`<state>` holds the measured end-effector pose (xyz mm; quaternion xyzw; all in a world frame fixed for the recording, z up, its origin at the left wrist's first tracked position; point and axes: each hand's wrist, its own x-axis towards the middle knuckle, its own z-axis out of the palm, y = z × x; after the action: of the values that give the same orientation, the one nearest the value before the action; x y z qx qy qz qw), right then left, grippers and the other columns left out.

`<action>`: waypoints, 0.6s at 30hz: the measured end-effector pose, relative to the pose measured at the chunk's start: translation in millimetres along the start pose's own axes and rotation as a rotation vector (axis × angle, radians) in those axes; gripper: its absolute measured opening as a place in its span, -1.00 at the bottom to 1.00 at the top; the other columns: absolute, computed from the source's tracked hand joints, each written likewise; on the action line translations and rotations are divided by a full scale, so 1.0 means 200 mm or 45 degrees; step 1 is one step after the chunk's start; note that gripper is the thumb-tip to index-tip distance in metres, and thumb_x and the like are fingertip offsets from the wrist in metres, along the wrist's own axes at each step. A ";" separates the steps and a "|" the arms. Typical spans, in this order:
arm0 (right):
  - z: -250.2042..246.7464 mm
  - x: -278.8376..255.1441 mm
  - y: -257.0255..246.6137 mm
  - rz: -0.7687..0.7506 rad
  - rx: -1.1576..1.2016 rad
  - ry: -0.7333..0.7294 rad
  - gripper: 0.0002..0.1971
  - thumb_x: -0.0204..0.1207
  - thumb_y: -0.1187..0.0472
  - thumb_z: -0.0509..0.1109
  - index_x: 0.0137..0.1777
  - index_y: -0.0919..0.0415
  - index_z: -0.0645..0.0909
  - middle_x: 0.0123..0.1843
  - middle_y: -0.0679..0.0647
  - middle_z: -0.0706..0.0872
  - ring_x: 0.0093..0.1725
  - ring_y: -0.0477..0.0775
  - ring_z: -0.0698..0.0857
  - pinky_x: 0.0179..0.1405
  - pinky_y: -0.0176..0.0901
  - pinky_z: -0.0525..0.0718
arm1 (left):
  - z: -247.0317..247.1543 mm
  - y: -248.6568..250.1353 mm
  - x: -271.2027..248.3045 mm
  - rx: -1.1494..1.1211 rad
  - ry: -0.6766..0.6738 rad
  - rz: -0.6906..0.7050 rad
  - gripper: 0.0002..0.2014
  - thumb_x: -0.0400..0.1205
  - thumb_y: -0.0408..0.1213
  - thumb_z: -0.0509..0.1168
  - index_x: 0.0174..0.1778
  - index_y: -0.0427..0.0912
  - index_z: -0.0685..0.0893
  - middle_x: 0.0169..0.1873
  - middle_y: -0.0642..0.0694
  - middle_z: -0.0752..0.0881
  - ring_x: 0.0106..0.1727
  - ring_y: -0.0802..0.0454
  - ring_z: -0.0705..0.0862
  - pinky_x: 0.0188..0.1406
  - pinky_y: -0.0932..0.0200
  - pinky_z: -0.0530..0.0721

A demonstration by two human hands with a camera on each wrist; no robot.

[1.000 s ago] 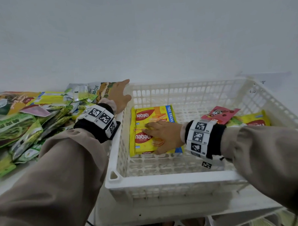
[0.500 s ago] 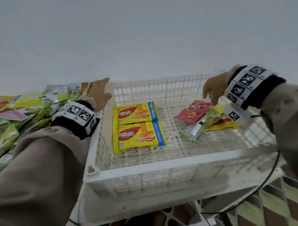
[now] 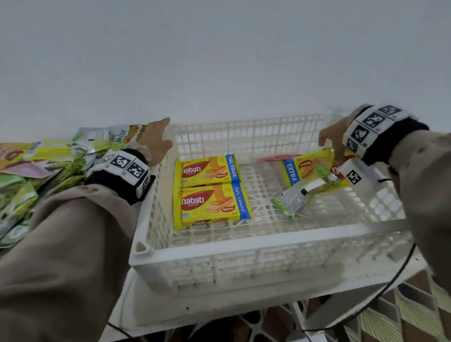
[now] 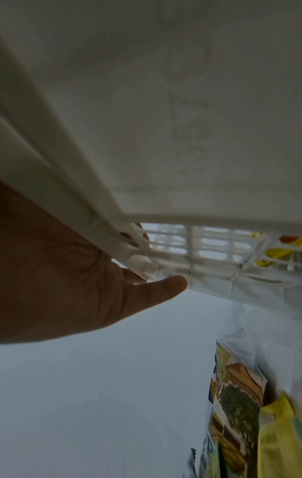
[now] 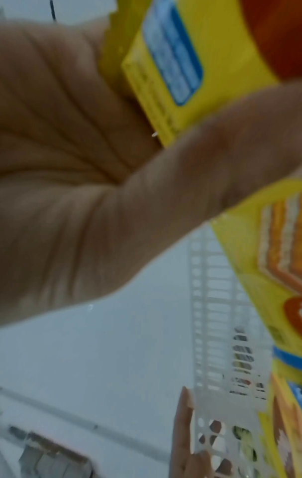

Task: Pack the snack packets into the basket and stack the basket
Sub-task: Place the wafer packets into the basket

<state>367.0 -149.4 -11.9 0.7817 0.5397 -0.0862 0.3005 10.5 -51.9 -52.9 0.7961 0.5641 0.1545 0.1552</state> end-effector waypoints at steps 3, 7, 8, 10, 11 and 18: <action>-0.11 -0.07 0.01 -0.067 -0.056 0.125 -0.50 0.42 0.23 0.48 0.36 0.27 0.50 0.06 0.08 0.57 0.01 0.06 0.55 -0.20 -0.28 0.51 | 0.00 0.01 -0.01 0.009 0.011 -0.006 -0.40 0.68 -0.38 0.09 0.63 -0.19 0.03 0.62 -0.17 0.07 0.63 -0.06 0.04 0.54 0.11 0.04; -0.25 -0.22 -0.02 0.017 -0.019 0.460 -0.79 0.51 0.28 0.37 0.14 0.20 0.61 -0.18 0.07 0.59 -0.14 0.10 0.54 -0.33 -0.29 0.52 | 0.00 0.01 -0.01 0.026 0.015 -0.020 -0.41 0.68 -0.37 0.09 0.63 -0.18 0.02 0.62 -0.16 0.07 0.63 -0.06 0.04 0.53 0.12 0.02; -0.28 -0.27 -0.05 0.024 -0.070 0.581 -0.89 0.51 0.26 0.36 0.02 0.19 0.59 -0.17 0.07 0.63 -0.15 0.13 0.58 -0.27 -0.27 0.58 | 0.00 0.01 -0.01 0.019 0.019 -0.021 -0.41 0.68 -0.37 0.09 0.63 -0.18 0.03 0.62 -0.16 0.08 0.63 -0.06 0.05 0.53 0.12 0.03; -0.32 -0.34 -0.11 -0.067 -0.119 0.778 -0.83 0.51 0.21 0.32 0.07 0.19 0.59 0.01 0.14 0.71 -0.06 0.20 0.66 -0.08 -0.15 0.62 | 0.00 0.01 -0.01 0.003 0.021 -0.022 -0.41 0.68 -0.38 0.09 0.63 -0.19 0.03 0.62 -0.17 0.08 0.63 -0.07 0.05 0.53 0.13 0.03; -0.32 -0.36 -0.16 -0.178 -0.042 0.798 -0.76 0.54 0.19 0.31 0.18 0.17 0.55 0.11 0.16 0.69 0.03 0.22 0.65 -0.05 -0.14 0.56 | 0.00 0.01 -0.01 -0.002 0.019 -0.021 -0.41 0.68 -0.38 0.09 0.62 -0.19 0.03 0.62 -0.17 0.08 0.63 -0.07 0.05 0.53 0.14 0.03; -0.15 -0.34 -0.64 -1.024 0.336 0.045 -0.38 0.47 0.28 0.45 0.49 0.03 0.29 0.06 0.09 0.56 0.01 0.08 0.59 -0.10 -0.20 0.61 | 0.00 -0.01 -0.02 -0.110 -0.005 -0.010 -0.41 0.67 -0.40 0.10 0.62 -0.18 0.06 0.62 -0.16 0.07 0.63 -0.05 0.04 0.55 0.14 0.04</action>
<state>219.9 -157.1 -4.2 0.5417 0.7912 -0.2516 0.1311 8.4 -54.8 -53.8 0.7868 0.5597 0.1766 0.1912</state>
